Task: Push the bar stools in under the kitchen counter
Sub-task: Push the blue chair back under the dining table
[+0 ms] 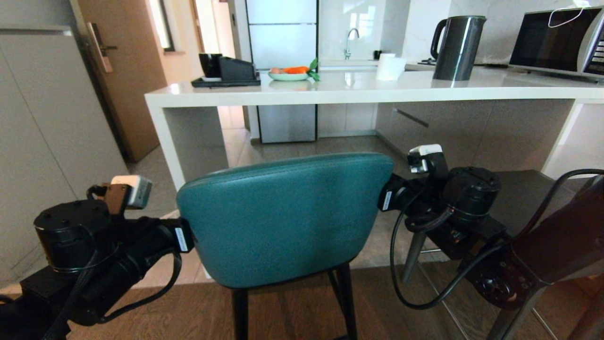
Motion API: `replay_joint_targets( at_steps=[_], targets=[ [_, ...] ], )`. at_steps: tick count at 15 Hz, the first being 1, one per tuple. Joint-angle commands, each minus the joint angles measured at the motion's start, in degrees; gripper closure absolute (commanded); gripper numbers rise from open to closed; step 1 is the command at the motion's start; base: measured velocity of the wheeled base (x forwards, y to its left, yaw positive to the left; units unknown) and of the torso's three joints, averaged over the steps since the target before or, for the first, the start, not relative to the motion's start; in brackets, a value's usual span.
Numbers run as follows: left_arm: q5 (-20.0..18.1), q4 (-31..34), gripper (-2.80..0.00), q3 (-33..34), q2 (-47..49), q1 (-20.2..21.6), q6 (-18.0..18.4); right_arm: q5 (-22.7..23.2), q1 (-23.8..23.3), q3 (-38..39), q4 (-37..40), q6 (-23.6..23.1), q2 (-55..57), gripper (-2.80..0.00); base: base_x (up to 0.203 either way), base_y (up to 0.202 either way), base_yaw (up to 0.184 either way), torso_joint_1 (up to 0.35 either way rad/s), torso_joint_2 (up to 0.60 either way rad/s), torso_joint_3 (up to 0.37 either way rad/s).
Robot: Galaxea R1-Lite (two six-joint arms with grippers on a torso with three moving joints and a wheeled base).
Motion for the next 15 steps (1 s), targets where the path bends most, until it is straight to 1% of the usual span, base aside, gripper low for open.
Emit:
replay_joint_targets(
  at_steps=[1, 5, 9, 13, 15],
  targets=[
    [-0.2, -0.8, 0.00, -3.3, 2.9, 0.0, 0.3, 0.1, 0.0, 0.8, -0.2, -0.1, -0.5, 0.00, 0.000, 0.000, 0.000, 0.000, 0.00, 0.000],
    [-0.2, -0.8, 0.00, -9.4, 8.2, 0.1, 3.4, 0.1, 0.0, 1.3, -0.2, -0.2, -1.1, 0.00, 0.000, 0.000, 0.000, 0.000, 0.00, 0.000],
    [-0.2, -0.8, 0.00, -10.3, 9.0, 0.4, 3.5, 0.1, 0.0, 1.1, -0.2, -0.3, -0.8, 0.00, 0.000, 0.000, 0.000, 0.000, 0.00, 0.000],
    [0.0, -0.8, 0.00, -11.0, 10.4, 0.7, 3.4, 0.2, -0.9, -2.1, 1.0, -0.4, 0.3, 0.00, 0.000, 0.000, 0.000, 0.000, 0.00, 0.000],
    [-0.2, -0.8, 0.00, -11.0, 10.4, 1.6, 3.5, 0.2, -0.9, -3.6, 2.2, -0.5, 0.5, 0.00, 0.000, 0.000, 0.000, 0.000, 0.00, 0.000]
  ],
)
